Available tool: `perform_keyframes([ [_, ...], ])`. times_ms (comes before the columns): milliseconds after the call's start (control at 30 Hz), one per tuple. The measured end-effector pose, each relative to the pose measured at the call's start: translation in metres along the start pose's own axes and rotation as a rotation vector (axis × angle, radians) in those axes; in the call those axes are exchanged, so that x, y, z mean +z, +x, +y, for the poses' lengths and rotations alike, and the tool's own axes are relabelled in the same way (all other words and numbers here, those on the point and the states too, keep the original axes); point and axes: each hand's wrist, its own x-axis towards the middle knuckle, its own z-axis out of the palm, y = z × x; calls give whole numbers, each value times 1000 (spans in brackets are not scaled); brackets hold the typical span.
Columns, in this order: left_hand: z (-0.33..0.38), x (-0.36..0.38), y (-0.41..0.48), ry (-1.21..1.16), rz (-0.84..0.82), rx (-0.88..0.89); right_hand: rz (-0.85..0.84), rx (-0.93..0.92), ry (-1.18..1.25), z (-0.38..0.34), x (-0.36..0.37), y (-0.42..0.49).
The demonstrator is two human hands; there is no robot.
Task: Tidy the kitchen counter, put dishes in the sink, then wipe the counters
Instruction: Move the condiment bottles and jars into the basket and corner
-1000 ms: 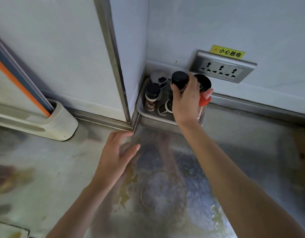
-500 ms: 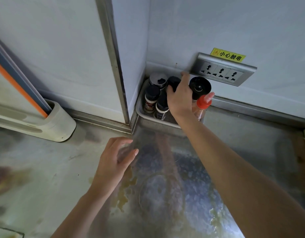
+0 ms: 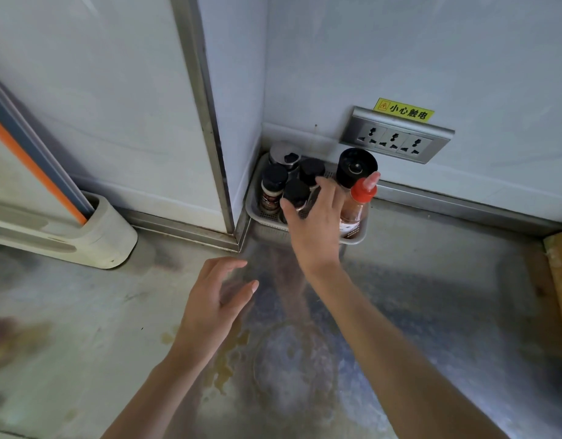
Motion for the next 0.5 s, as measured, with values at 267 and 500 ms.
perform_keyframes([
  [267,-40,22,16,473,-188,106,-11,47,-33,19,16,-3],
  [500,-59,36,13,770,-186,146,100,-31,23,32,15,1],
])
